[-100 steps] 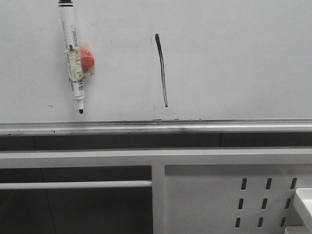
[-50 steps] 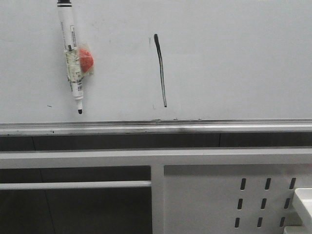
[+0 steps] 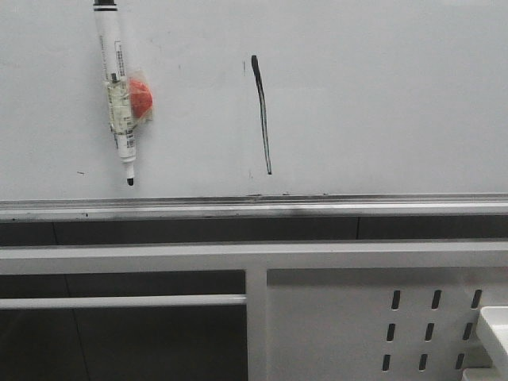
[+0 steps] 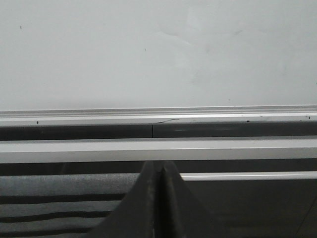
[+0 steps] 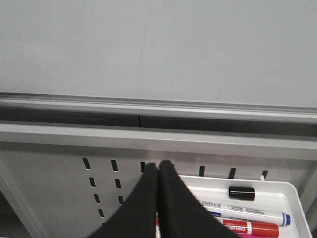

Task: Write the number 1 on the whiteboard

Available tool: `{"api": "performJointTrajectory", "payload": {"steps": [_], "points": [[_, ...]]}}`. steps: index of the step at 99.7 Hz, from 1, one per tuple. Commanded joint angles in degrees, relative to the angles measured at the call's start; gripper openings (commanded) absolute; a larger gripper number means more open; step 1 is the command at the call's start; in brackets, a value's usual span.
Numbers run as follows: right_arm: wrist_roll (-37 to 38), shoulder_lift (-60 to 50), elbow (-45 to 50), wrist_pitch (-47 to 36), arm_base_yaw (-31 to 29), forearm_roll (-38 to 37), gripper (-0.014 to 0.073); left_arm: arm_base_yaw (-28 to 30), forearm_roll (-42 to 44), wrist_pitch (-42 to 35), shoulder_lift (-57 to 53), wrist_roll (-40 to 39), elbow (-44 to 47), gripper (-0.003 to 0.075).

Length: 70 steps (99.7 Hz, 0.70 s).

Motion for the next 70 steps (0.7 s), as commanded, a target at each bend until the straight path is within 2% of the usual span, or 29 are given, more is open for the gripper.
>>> {"api": "performJointTrajectory", "payload": {"steps": [1,13,30,70], "points": [[0.2,-1.1,0.8,-1.2,-1.8,-0.8,-0.0069,-0.4,-0.3,-3.2,-1.3,0.0,2.0,-0.002],[0.2,-1.1,0.8,-1.2,-5.7,-0.9,-0.0069,-0.4,-0.3,-3.2,-1.3,0.0,2.0,-0.002],[0.2,-1.1,0.8,-1.2,-8.1,-0.9,-0.0069,-0.4,-0.3,-3.2,-1.3,0.0,2.0,-0.002],[0.2,-1.1,0.8,-1.1,-8.2,-0.9,-0.0069,-0.4,-0.3,-3.2,-1.3,0.0,2.0,-0.002]]}}
